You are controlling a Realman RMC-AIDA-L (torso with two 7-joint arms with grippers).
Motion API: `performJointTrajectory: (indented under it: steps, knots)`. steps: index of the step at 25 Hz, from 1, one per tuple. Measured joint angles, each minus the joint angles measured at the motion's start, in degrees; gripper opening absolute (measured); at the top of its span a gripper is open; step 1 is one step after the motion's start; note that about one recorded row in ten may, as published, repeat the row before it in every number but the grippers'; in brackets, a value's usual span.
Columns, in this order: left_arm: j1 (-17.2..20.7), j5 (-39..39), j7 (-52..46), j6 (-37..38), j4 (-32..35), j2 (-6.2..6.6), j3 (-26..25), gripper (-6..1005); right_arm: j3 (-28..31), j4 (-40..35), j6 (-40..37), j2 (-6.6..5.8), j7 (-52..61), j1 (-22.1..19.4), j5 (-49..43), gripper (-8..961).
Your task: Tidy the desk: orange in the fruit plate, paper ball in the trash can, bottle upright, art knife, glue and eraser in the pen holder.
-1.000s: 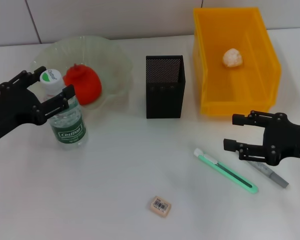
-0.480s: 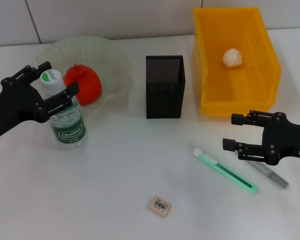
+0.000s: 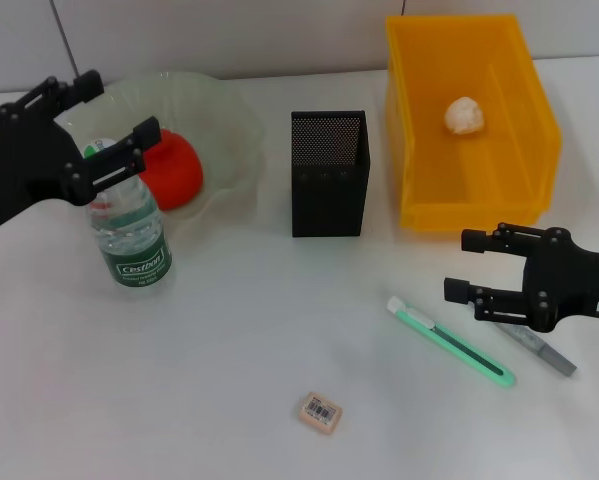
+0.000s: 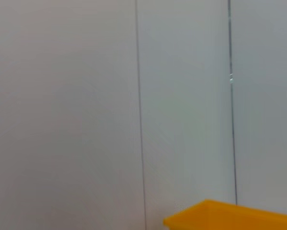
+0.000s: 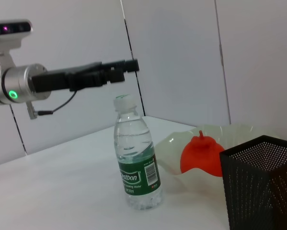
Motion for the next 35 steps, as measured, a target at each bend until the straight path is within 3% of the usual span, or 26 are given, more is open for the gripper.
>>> performJointTrajectory:
  steps: [10, 17, 30, 35]
  knots:
    - [-0.75, 1.88, -2.95, 6.34, 3.40, 0.59, -0.07, 810, 0.00, 0.00, 0.27, -0.01, 0.01, -0.11, -0.08, 720]
    - [-3.68, 10.23, -6.33, 16.28, 4.74, 0.87, -0.60, 811, -0.22, -0.03, 0.35, -0.06, 0.29, 0.00, -0.43, 721]
    - [-5.14, 19.38, -13.10, 17.17, 4.36, 0.15, -2.09, 811, -0.28, -2.49, 0.12, -0.37, 1.74, -0.56, -1.41, 721]
    - [-4.40, 20.35, -12.88, 17.20, 3.56, -0.16, -2.35, 811, -0.44, -9.57, 0.24, -0.22, 8.77, -0.36, -4.12, 720]
